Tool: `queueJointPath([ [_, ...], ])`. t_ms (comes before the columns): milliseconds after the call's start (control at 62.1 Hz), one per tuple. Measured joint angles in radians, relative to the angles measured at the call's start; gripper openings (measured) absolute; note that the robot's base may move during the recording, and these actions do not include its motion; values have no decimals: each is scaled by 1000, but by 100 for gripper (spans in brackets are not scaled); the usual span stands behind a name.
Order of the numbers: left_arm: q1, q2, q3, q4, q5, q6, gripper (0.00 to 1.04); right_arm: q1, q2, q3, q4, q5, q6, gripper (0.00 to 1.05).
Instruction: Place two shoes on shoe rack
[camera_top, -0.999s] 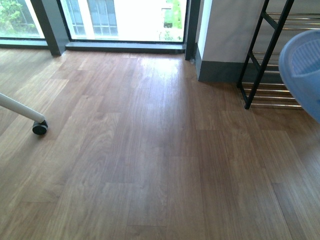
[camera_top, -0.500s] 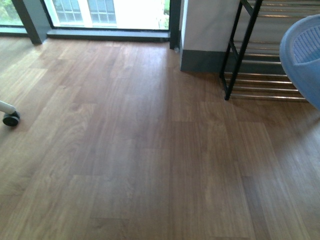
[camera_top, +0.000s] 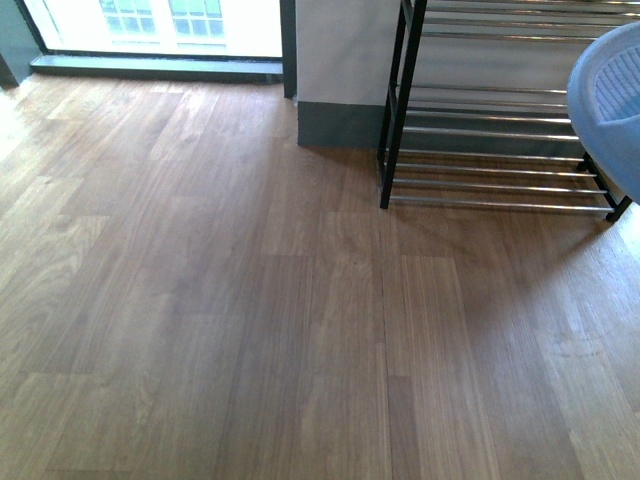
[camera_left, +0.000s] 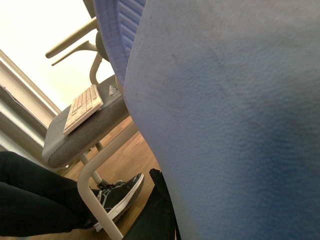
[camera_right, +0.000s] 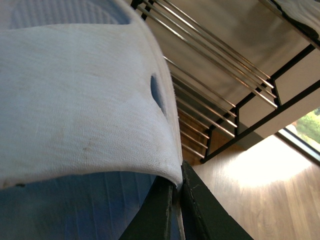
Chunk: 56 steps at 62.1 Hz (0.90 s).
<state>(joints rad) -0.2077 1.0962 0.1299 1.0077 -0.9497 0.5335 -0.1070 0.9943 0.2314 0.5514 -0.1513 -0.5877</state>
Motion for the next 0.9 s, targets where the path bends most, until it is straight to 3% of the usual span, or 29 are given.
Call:
queueJointPath([
  [902,3,1,0,0,-6,0,2,3,0,0,0,-10,0,1],
])
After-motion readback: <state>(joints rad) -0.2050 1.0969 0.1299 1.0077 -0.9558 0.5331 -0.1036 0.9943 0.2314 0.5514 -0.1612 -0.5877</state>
